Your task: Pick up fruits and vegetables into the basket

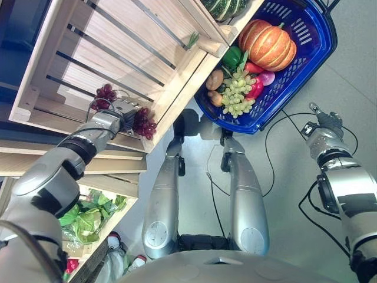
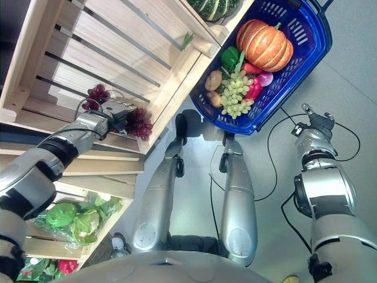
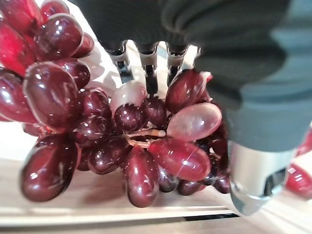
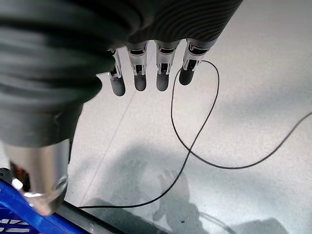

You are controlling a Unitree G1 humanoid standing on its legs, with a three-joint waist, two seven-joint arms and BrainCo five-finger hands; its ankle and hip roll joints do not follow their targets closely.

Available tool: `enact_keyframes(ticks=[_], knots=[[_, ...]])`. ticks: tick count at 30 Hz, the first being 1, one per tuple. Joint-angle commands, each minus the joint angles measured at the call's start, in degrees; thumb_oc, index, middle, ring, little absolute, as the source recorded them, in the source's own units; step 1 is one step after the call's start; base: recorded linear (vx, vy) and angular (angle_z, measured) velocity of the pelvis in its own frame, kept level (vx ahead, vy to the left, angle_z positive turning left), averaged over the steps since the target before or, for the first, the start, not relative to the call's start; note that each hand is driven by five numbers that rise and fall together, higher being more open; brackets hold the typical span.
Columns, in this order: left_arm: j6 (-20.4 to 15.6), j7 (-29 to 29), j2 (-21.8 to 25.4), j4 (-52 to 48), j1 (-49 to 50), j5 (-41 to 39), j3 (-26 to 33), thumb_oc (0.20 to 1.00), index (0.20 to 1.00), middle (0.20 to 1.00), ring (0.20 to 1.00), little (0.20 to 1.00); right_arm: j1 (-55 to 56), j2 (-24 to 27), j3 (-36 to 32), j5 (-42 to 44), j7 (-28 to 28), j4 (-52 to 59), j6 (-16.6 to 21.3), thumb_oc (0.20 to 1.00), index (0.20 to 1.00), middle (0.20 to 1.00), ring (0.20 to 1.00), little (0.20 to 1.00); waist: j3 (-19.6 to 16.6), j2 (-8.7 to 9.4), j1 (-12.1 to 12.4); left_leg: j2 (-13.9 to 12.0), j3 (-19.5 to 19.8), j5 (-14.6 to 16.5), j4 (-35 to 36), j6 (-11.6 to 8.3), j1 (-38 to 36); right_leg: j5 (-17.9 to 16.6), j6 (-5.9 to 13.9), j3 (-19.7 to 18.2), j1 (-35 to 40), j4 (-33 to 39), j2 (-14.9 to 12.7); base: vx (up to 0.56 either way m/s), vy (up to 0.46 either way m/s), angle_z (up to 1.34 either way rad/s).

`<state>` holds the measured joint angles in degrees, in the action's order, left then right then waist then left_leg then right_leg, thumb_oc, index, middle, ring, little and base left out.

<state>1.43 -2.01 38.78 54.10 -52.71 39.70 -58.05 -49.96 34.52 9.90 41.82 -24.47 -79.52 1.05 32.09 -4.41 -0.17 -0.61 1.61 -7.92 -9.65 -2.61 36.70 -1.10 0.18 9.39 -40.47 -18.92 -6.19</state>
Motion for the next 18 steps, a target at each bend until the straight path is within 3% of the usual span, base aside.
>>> enact_keyframes(ticks=[1, 16, 18], knots=[[3.2, 1.3, -0.3, 8.5, 7.2, 6.5, 3.0, 1.000, 1.000, 1.000, 1.000, 1.000, 3.6, 0.7, 0.5, 1.2, -2.5, 0.5, 1.5, 1.000, 1.000, 1.000, 1.000, 1.000, -2.3, 2.38, 1.0, 3.0, -1.8, 7.2, -5.4, 0.97, 0.2, -0.7, 4.84, -0.7, 2.8, 2.4, 2.6, 0.00, 0.000, 0.00], [1.4, 1.9, -4.8, 16.0, 9.4, 8.7, 5.4, 1.000, 1.000, 1.000, 1.000, 1.000, 3.0, -0.7, 0.5, -0.5, -2.9, 0.7, 1.5, 1.000, 1.000, 1.000, 1.000, 1.000, -2.3, 2.75, 0.4, 2.7, -2.0, 7.6, -5.8, 1.04, 0.1, -0.1, 4.52, -1.3, 2.7, 1.7, 3.0, 0.00, 0.002, 0.00], [1.1, 0.3, -4.9, 16.9, 9.3, 8.1, 5.5, 0.451, 0.451, 0.451, 0.451, 0.451, 2.9, -0.9, 0.5, -0.5, -3.0, 0.6, 1.7, 1.000, 1.000, 1.000, 1.000, 1.000, -2.3, 2.71, 0.2, 2.7, -2.0, 7.2, -5.8, 1.00, 0.4, -0.5, 4.46, -1.4, 2.3, 1.8, 3.0, -0.01, 0.012, -0.03]])
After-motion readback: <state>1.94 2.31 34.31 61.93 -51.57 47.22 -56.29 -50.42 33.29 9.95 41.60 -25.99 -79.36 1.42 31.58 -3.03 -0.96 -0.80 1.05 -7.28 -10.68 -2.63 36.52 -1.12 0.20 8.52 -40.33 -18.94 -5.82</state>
